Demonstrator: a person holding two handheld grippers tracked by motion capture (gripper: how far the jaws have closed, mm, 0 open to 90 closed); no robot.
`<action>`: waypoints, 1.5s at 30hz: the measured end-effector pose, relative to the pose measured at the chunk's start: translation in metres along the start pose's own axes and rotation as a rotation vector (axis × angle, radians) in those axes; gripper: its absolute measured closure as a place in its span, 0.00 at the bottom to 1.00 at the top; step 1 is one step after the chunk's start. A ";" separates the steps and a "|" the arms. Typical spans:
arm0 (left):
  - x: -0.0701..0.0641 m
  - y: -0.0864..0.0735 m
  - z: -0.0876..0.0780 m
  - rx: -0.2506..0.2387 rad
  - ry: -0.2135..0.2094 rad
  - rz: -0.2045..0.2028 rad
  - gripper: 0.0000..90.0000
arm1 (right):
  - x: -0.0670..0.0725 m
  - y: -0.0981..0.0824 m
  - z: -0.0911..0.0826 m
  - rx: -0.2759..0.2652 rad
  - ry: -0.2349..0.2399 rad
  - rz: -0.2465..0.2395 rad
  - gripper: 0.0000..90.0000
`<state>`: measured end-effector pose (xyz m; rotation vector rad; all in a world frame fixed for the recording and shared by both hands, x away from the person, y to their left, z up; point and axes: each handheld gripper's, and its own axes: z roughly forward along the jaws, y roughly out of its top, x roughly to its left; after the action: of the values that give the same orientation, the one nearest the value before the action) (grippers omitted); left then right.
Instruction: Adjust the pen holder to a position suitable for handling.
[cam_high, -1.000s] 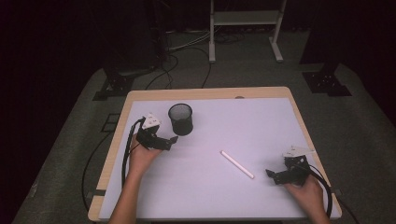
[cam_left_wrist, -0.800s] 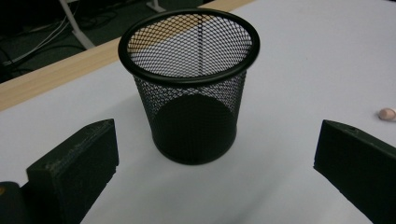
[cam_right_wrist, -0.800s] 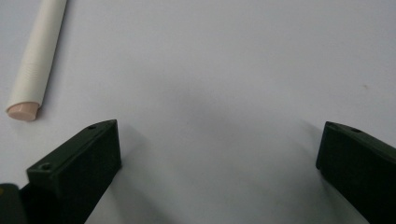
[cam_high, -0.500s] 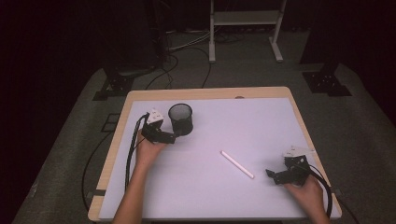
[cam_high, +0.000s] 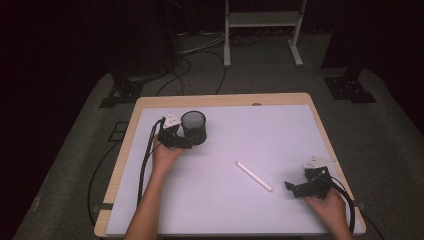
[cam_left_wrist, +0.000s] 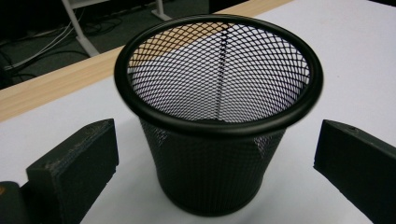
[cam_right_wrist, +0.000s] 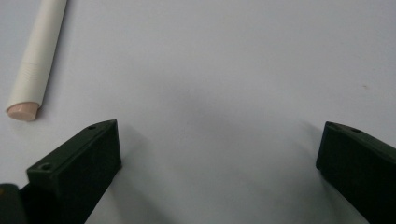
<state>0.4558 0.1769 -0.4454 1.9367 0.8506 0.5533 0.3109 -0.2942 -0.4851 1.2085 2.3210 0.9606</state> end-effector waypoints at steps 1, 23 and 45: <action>0.000 0.000 0.001 -0.004 -0.002 -0.001 0.00 | 0.000 0.000 0.000 -0.001 0.000 0.001 0.00; 0.002 -0.007 0.025 -0.102 0.008 0.021 0.00 | 0.001 0.000 0.000 -0.004 -0.005 0.004 0.00; 0.004 -0.008 0.025 -0.124 -0.012 0.002 0.10 | 0.001 -0.001 0.000 -0.004 -0.005 0.004 0.00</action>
<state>0.4728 0.1678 -0.4640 1.8266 0.7882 0.5820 0.3102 -0.2938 -0.4855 1.2127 2.3127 0.9612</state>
